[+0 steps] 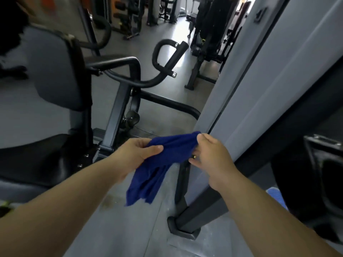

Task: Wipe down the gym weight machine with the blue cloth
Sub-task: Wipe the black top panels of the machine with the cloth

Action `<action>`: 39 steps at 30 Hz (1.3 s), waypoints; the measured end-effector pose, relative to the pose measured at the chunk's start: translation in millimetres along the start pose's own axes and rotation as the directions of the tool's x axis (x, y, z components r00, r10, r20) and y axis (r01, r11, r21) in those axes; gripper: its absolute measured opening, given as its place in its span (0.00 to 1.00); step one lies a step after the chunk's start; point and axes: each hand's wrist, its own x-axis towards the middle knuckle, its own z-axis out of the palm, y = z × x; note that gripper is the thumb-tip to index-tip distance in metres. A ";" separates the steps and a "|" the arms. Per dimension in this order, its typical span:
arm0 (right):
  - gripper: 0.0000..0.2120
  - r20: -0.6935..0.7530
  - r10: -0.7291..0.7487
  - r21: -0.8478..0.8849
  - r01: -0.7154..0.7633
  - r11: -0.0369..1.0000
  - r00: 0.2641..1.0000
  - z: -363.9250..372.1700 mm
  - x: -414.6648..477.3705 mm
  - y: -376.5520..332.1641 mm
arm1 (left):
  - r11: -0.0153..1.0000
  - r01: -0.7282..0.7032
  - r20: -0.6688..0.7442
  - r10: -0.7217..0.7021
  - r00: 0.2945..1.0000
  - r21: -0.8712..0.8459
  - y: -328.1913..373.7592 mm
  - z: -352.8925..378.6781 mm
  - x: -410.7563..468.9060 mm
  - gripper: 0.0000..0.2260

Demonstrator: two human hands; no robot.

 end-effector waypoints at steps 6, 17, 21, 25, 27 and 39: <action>0.11 -0.068 -0.021 0.119 0.029 0.992 0.997 -4.4 -61.0 -100.8 | 0.975 -0.057 -0.093 0.038 0.995 -0.214 91.7 5.1 -82.5 0.16; 0.13 0.178 0.127 -0.282 -0.073 0.957 0.976 -79.6 -150.8 -209.3 | 0.985 -0.084 0.202 0.053 0.978 0.150 208.2 6.3 -158.9 0.12; 0.15 0.349 0.335 -0.604 -0.063 0.794 0.875 -92.8 -186.7 -224.7 | 0.932 -0.001 0.369 -0.143 0.919 0.363 218.7 8.5 -169.9 0.10; 0.20 0.181 0.313 -0.781 -0.057 0.622 0.932 -108.9 -202.8 -228.8 | 0.922 -0.053 0.444 -0.134 0.886 0.384 229.1 0.1 -164.5 0.13; 0.19 0.137 0.273 -0.759 -0.076 0.647 0.952 -124.6 -213.5 -229.0 | 0.915 -0.058 0.445 -0.139 0.885 0.400 238.0 0.4 -159.8 0.18; 0.15 -0.258 0.031 0.169 0.014 0.985 0.966 -250.8 -246.1 -172.2 | 0.479 -0.504 0.400 0.309 0.863 0.718 296.6 143.5 -166.0 0.11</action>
